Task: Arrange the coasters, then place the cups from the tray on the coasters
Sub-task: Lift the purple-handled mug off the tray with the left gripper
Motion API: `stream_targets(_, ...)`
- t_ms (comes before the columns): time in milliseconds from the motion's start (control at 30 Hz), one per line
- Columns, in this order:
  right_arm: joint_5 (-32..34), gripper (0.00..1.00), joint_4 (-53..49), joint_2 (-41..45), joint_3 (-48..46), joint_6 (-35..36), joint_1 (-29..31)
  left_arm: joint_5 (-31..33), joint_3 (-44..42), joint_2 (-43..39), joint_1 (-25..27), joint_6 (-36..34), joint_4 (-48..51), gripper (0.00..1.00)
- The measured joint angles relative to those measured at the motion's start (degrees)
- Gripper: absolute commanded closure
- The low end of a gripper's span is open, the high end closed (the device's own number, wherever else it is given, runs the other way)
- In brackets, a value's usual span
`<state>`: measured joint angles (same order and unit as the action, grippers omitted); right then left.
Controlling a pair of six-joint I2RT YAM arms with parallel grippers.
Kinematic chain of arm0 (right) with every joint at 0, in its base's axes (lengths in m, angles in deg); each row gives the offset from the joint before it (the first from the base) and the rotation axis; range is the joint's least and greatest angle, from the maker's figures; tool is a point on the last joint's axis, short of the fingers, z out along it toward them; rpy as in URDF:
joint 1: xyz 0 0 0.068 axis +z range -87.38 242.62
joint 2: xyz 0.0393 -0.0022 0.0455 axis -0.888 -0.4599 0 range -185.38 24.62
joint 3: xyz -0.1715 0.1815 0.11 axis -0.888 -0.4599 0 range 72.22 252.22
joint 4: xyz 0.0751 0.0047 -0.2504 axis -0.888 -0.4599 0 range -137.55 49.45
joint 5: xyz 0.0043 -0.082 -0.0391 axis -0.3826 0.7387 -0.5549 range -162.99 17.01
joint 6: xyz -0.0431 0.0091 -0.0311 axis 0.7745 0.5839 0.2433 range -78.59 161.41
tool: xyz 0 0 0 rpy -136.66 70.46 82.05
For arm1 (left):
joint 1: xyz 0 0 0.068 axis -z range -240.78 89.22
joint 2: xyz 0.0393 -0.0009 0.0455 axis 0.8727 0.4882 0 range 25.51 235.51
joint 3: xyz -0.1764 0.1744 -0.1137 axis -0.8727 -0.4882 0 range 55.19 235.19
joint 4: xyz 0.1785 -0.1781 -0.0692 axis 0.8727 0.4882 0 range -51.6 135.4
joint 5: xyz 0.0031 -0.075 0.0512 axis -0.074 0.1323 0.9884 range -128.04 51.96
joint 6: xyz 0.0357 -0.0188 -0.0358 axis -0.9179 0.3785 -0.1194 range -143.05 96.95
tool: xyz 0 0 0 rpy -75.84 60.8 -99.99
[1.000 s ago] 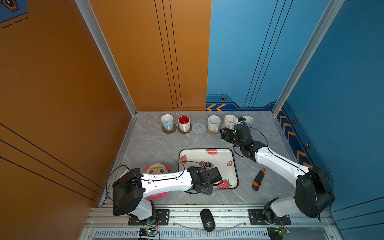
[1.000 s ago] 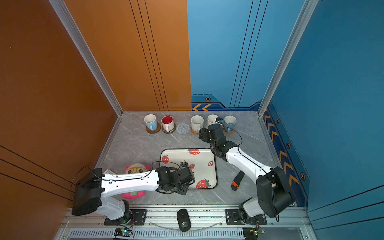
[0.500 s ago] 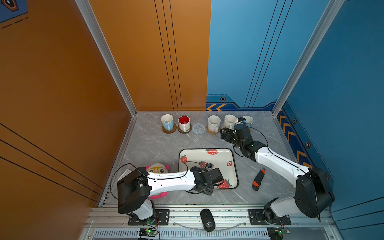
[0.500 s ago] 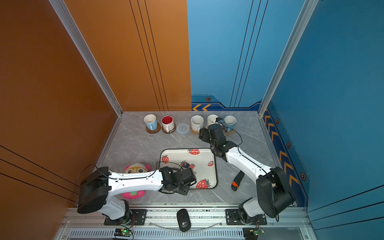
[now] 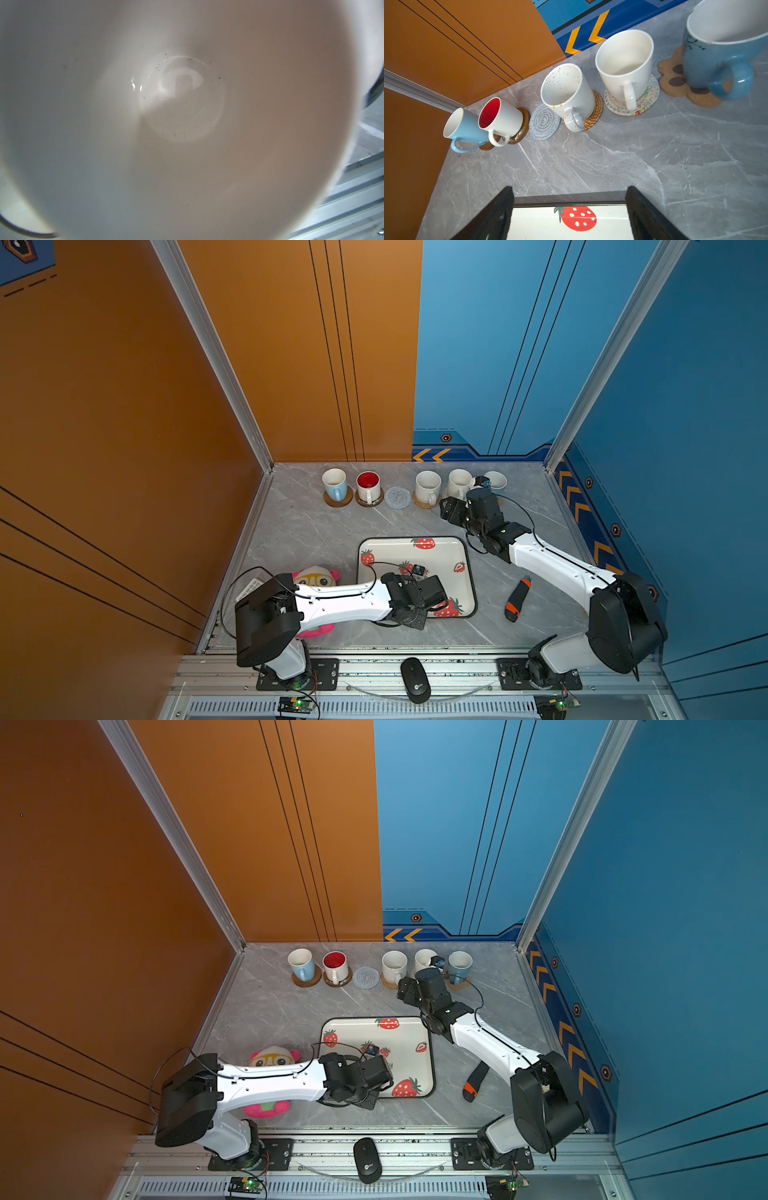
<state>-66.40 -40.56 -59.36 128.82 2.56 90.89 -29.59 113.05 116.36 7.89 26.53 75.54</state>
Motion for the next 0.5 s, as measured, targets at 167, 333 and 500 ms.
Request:
stream_targets(167, -0.4, 0.17, 0.0, 0.0, 0.0, 0.0, 0.0, -0.1, 0.9, 0.5, 0.0, -0.3, 0.1, 1.00)
stream_targets(333, -0.4, 0.17, 0.0, 0.0, 0.0, 0.0, 0.0, -0.1, 0.9, 0.5, 0.0, -0.3, 0.1, 1.00)
stream_targets(500, -0.4, 0.17, 0.0, 0.0, 0.1, 0.0, 0.1, 0.1, 0.9, 0.5, 0.0, -0.2, 0.1, 1.00)
